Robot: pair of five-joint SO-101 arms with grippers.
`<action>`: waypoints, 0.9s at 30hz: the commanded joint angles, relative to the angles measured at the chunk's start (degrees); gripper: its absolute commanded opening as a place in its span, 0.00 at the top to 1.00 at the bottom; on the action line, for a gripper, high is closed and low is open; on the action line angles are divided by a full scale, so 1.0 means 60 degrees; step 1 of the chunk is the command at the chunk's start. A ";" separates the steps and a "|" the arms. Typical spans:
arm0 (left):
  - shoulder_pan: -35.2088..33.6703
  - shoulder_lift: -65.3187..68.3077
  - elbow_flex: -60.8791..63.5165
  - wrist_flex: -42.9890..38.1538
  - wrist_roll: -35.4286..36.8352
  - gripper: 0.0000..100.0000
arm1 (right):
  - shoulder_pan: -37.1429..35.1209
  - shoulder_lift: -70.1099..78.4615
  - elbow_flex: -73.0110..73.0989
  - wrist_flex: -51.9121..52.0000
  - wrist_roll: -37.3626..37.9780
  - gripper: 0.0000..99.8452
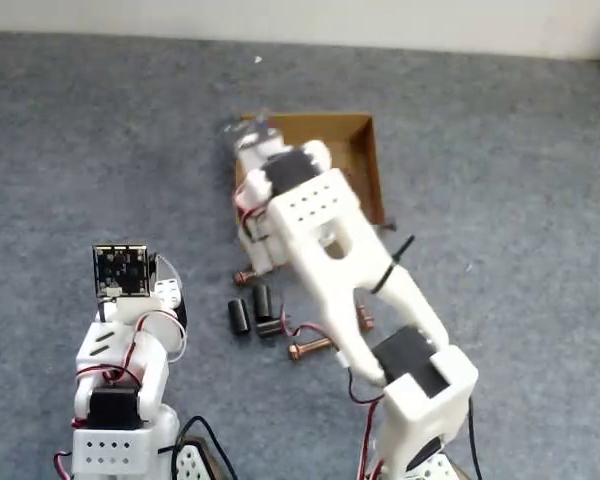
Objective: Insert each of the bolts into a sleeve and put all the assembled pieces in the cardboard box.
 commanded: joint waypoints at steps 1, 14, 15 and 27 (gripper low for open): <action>-0.0125 -0.0066 0.0198 0.0059 -0.0088 0.99 | -0.0579 -0.0139 0.1473 -0.1751 -0.0498 0.86; -0.0125 -0.0066 0.0198 0.0059 -0.0088 0.99 | -0.0901 -0.0139 0.3832 -0.4593 -0.1524 0.86; -0.0125 -0.0066 0.0198 0.0059 -0.0103 0.99 | -0.1004 -0.0139 0.3993 -0.4755 -0.1524 0.86; -0.0344 -0.0066 0.0198 0.0059 -0.0103 0.99 | -0.1136 -0.0110 0.5560 -0.6440 -0.1465 0.87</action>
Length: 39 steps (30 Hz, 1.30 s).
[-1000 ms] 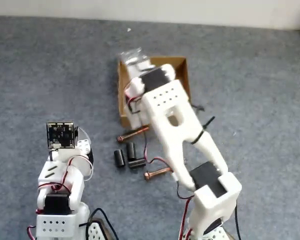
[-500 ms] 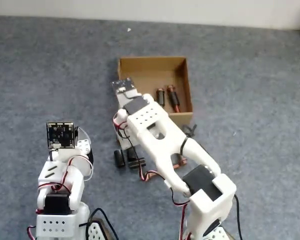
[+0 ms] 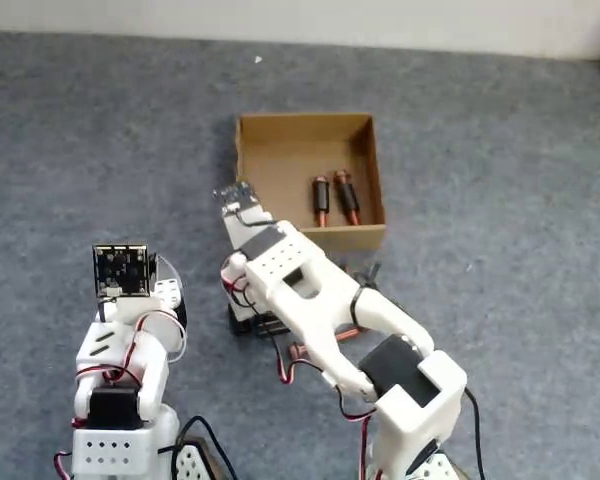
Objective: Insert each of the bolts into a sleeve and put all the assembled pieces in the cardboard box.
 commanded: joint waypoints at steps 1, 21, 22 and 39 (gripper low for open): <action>-0.0330 -0.0066 0.0198 0.0059 -0.0103 0.99 | -0.0051 -0.0110 0.0271 -0.0593 -0.0015 0.89; -0.0271 -0.0066 0.0198 0.0029 -0.0029 0.99 | 0.1106 -0.4418 0.0227 0.1297 0.0264 0.99; -0.0271 -0.0066 0.0198 0.0029 -0.0029 0.99 | 0.1253 -0.5018 0.0403 0.1311 0.0264 0.99; 0.0007 -0.0066 -0.0755 0.0073 0.0220 0.99 | 0.5692 -0.9385 0.4549 -0.0198 0.0205 0.99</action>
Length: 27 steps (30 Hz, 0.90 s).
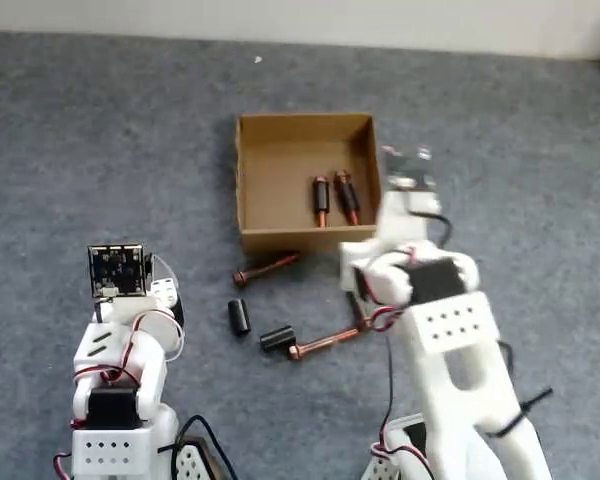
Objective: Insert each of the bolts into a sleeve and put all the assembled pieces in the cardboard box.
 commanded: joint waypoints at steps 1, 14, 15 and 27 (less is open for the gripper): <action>0.0198 -0.0066 -0.0857 0.0073 0.0542 0.99 | 0.1311 -0.0725 0.1004 -0.1634 0.0029 0.99; 0.2791 0.0051 -0.4315 0.2007 0.2740 0.99 | 0.2733 -0.0901 0.2850 -0.3788 -0.0791 0.99; 0.3026 0.0051 -0.4476 0.2125 0.2740 0.99 | 0.2894 -0.0901 0.2850 -0.3788 -0.0850 0.99; 0.3846 0.4901 -0.6615 0.2183 0.3355 0.99 | 0.3582 -0.0901 0.2850 -0.3788 -0.0923 0.99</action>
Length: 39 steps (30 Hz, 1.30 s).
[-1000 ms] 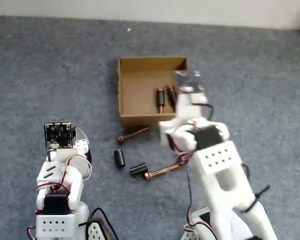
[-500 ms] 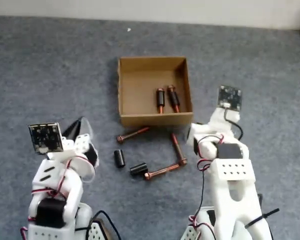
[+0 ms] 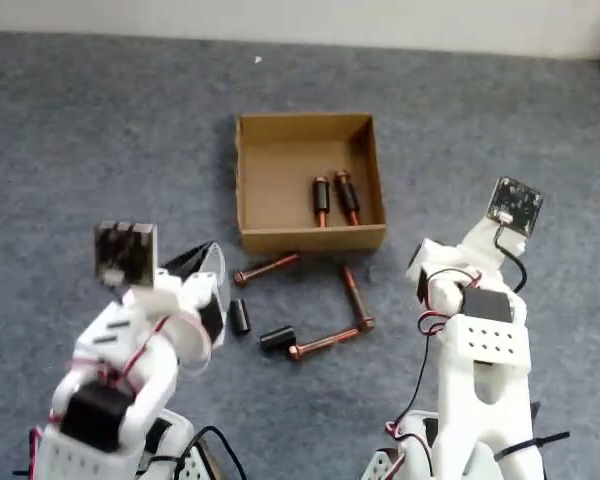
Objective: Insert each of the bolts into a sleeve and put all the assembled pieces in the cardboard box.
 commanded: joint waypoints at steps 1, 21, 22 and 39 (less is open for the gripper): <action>0.0110 0.2864 -0.1560 0.0044 0.1055 0.99 | 0.0139 -0.0300 -0.0110 -0.0271 -0.0103 0.99; 0.0916 0.9985 -0.3421 -0.0205 0.6095 0.75 | 0.0139 -0.0227 -0.0110 -0.0271 -0.0044 0.99; 0.1018 1.0147 -0.3421 -0.0234 0.6110 0.75 | 0.0139 -0.0227 -0.0110 -0.0271 -0.0044 0.99; 0.0139 1.2872 -0.3436 -0.2681 0.6842 0.79 | 0.0139 -0.0242 -0.0125 -0.0271 -0.0029 0.99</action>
